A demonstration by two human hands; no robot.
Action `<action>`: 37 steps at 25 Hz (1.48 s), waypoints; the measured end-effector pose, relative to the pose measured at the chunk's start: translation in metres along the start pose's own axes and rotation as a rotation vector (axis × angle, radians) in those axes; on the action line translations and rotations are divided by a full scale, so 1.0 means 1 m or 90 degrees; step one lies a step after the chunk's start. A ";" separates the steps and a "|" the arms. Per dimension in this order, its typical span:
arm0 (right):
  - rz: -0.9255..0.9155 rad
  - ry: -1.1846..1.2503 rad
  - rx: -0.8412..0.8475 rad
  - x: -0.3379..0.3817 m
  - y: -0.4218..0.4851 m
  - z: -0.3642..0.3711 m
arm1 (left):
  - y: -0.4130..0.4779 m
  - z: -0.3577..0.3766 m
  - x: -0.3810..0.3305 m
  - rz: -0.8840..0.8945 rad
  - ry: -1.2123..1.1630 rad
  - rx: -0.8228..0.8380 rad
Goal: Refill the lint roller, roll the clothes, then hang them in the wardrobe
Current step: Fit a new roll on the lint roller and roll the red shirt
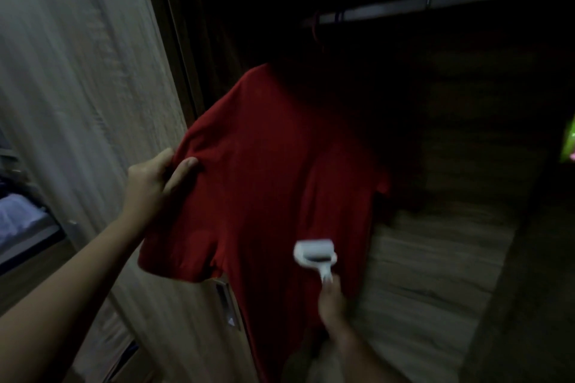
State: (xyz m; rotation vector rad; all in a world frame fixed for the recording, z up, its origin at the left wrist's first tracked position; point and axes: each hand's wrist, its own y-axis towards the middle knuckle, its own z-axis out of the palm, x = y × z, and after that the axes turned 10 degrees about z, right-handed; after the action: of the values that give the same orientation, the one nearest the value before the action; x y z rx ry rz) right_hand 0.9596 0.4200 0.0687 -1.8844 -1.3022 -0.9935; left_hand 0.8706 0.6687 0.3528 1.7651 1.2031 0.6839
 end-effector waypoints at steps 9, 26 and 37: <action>-0.132 0.259 0.006 0.130 0.056 -0.070 | -0.001 0.002 0.003 -0.003 -0.019 -0.003; -0.263 0.269 0.109 0.185 -0.028 -0.094 | 0.000 -0.004 -0.005 -0.015 -0.012 0.002; 0.021 0.007 0.250 -0.026 -0.102 -0.009 | -0.005 -0.002 -0.005 -0.033 -0.057 0.037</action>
State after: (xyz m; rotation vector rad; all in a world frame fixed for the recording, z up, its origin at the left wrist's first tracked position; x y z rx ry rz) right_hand 0.8548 0.4319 0.0591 -1.5916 -1.3436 -0.6708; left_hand 0.8645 0.6659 0.3495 1.7877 1.2134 0.5391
